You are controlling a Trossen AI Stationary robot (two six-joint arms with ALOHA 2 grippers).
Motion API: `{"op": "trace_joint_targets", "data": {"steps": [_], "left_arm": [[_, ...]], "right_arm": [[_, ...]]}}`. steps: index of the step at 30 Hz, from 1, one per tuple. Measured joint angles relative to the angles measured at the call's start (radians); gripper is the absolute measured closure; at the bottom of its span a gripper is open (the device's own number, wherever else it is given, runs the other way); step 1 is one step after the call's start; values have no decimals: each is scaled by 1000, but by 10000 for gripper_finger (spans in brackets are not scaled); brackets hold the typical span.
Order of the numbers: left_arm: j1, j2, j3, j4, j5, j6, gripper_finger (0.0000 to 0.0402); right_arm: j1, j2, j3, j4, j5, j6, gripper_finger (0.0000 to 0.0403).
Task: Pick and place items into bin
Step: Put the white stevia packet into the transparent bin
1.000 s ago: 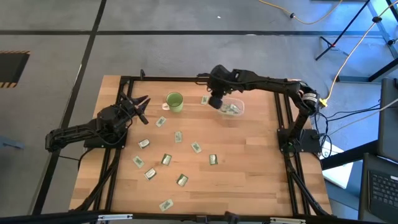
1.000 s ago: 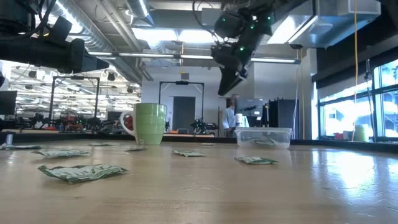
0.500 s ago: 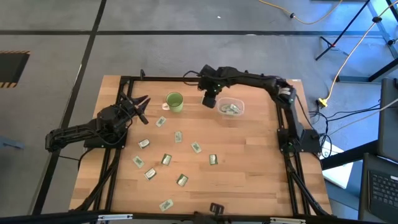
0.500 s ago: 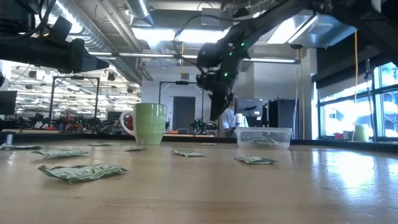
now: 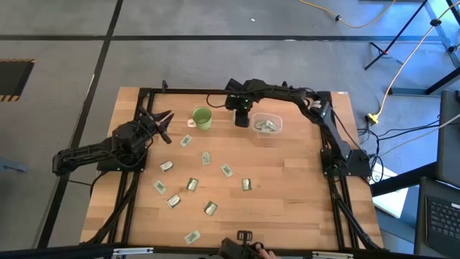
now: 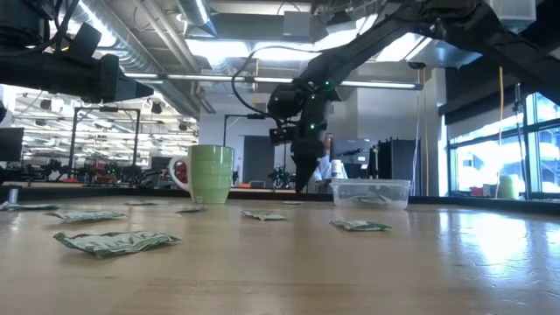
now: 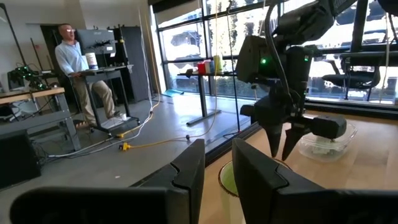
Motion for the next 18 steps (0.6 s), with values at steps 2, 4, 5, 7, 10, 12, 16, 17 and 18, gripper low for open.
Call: {"op": "trace_joint_targets", "data": {"steps": [2,4,5,7,10,12,16,17,18], "left_arm": [[0,0,0,0,0,0,325],[0,0,0,0,0,0,325],[0,0,0,0,0,0,325],[0,0,0,0,0,0,325],[0,0,0,0,0,0,325],[0,0,0,0,0,0,325],[0,0,0,0,-1,0,325],[0,1,0,0,-1,0,325],[0,2,0,0,0,0,325]], "right_arm": [[-5,6,0,0,1,-9,307],[-9,6,-1,2,1,-9,307],[-11,4,-5,8,2,-10,307],[-16,4,-7,6,3,-8,307],[-19,12,-7,22,3,-8,307],[-20,22,-8,19,3,-8,307],[-20,40,-8,15,4,-8,307],[-20,45,-8,22,3,-8,307],[-21,47,-7,24,2,-7,307]]}}
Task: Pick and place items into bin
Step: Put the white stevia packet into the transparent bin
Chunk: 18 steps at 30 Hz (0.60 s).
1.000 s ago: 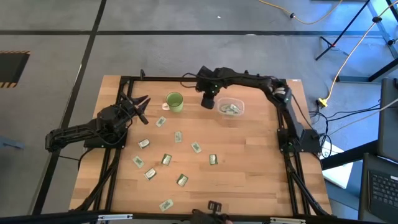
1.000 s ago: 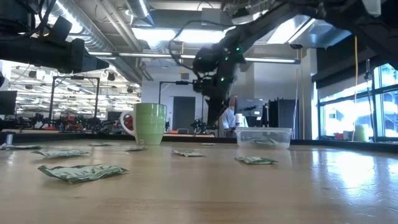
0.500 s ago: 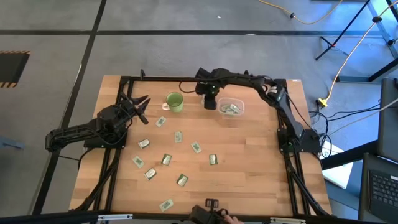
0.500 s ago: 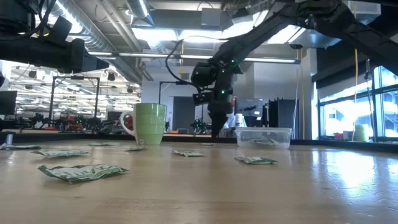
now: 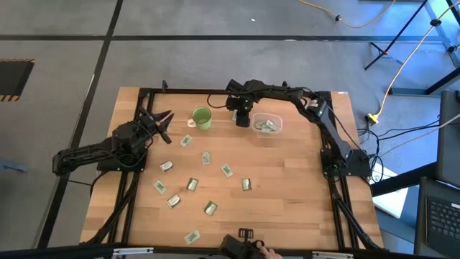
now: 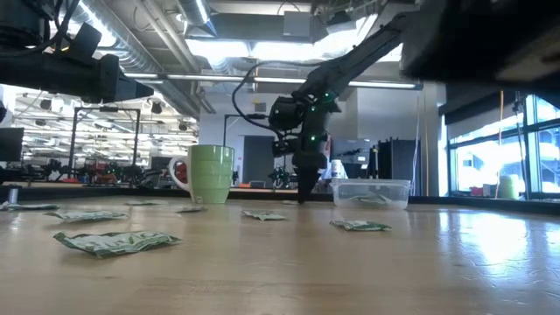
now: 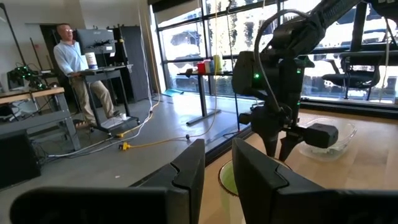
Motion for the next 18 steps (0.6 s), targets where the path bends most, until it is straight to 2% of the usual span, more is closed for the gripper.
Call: {"op": "trace_joint_targets", "data": {"steps": [4,18], "left_arm": [[0,2,0,0,-1,0,325],[0,2,0,0,-1,0,325]], "right_arm": [[-2,5,1,-6,-2,1,313],[-2,7,2,-25,6,6,396]]}}
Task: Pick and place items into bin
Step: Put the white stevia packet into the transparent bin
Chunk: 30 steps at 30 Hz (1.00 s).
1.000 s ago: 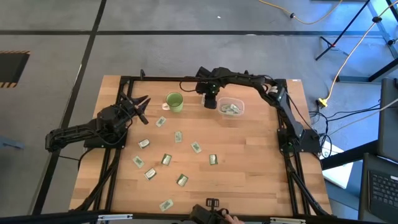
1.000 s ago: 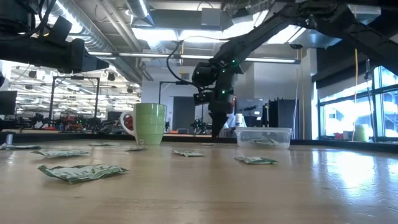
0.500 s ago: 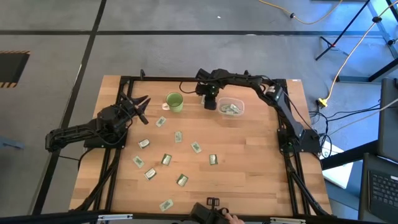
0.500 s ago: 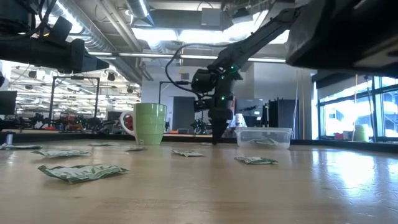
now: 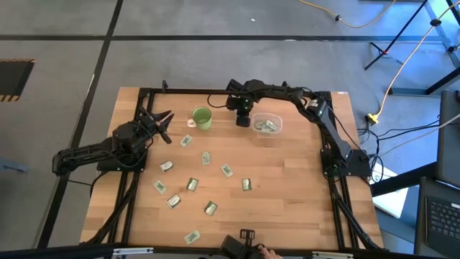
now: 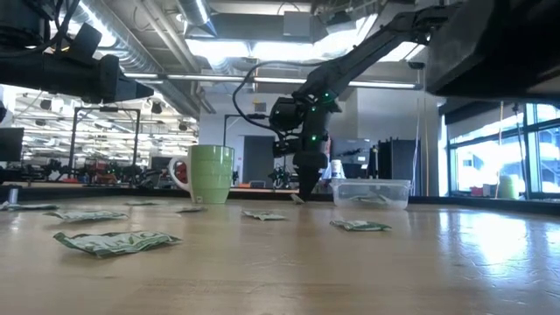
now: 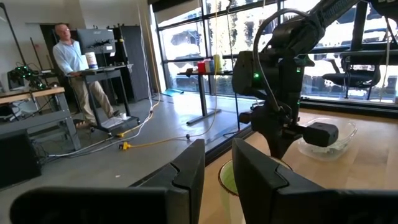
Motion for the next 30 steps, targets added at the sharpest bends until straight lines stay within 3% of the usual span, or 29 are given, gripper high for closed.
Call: {"op": "trace_joint_targets", "data": {"steps": [7,15,19,24,30], "left_arm": [[0,0,0,0,0,0,325],[0,0,0,0,0,0,325],[0,0,0,0,0,0,325],[0,0,0,0,0,0,325],[0,0,0,0,0,0,325]], "right_arm": [[1,3,15,-44,27,23,401],[6,8,148,-185,33,64,402],[25,8,245,-309,33,83,402],[62,7,344,-584,29,163,403],[105,-50,346,-678,29,241,403]]}}
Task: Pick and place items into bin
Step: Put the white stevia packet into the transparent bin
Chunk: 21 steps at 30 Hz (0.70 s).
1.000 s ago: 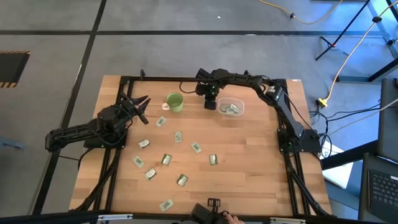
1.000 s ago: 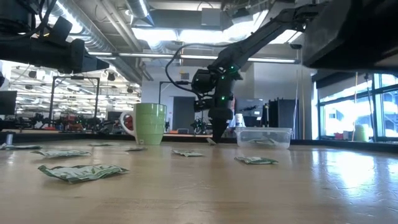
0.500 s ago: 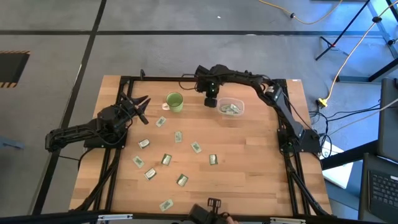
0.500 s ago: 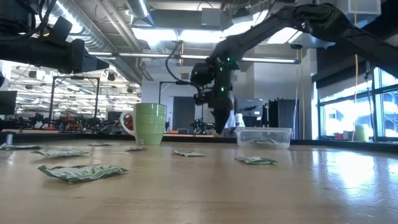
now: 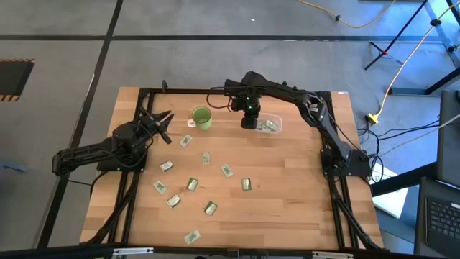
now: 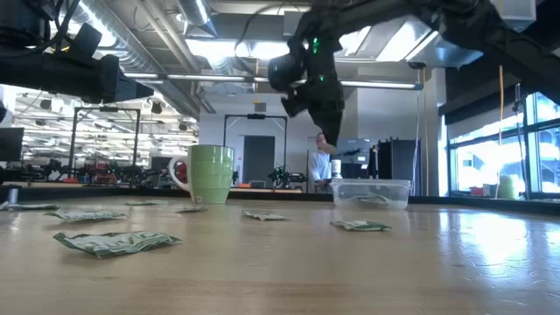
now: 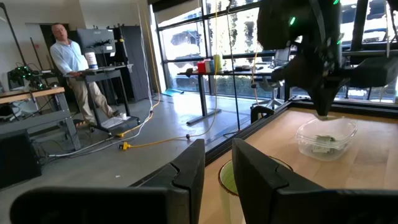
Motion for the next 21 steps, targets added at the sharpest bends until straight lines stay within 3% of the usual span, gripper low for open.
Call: {"op": "trace_joint_targets", "data": {"steps": [7,16,21], "left_arm": [[0,9,0,0,0,0,325],[0,11,0,0,0,0,325],[0,11,0,0,0,0,325]], "right_arm": [[7,-137,-113,19,4,115,403],[-8,-314,-535,303,35,169,403],[-44,-338,-653,410,39,172,403]]}}
